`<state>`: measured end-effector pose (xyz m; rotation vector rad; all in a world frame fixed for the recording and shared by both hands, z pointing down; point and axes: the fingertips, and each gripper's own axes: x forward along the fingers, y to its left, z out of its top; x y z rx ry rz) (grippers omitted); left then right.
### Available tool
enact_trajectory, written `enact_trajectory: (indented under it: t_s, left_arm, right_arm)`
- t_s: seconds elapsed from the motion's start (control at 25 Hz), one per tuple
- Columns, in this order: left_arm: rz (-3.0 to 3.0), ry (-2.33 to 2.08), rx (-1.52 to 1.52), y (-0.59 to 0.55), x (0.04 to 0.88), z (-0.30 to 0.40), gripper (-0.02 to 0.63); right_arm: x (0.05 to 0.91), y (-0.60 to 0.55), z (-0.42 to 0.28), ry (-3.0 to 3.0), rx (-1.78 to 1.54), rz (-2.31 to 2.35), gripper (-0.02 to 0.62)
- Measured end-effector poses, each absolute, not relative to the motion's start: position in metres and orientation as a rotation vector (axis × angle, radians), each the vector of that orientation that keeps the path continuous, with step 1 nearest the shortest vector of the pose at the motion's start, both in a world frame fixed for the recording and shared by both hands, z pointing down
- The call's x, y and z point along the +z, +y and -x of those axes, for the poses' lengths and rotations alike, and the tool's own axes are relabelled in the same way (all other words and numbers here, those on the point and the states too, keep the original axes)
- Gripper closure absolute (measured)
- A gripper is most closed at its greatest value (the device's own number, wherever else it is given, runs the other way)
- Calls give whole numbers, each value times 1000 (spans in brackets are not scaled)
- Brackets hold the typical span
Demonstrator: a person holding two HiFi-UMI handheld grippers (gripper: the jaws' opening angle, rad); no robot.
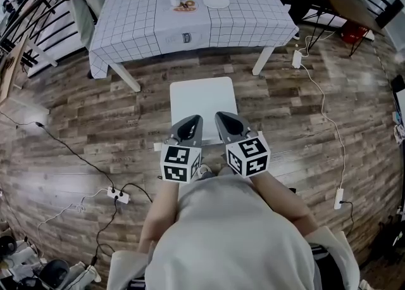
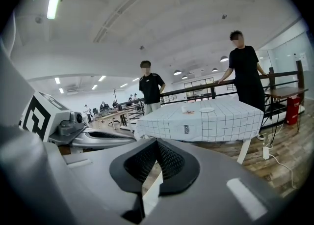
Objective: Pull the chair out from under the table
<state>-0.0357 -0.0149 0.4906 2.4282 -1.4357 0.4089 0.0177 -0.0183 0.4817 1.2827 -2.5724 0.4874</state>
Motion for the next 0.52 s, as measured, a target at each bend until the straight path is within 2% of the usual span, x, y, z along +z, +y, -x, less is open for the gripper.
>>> enact_trajectory:
  t_s: [0.52]
  left_arm:
    - [-2438,-1430,400,-26,489,40,595]
  right_arm:
    - [480,-31,-15,-2567,473,-1308,598]
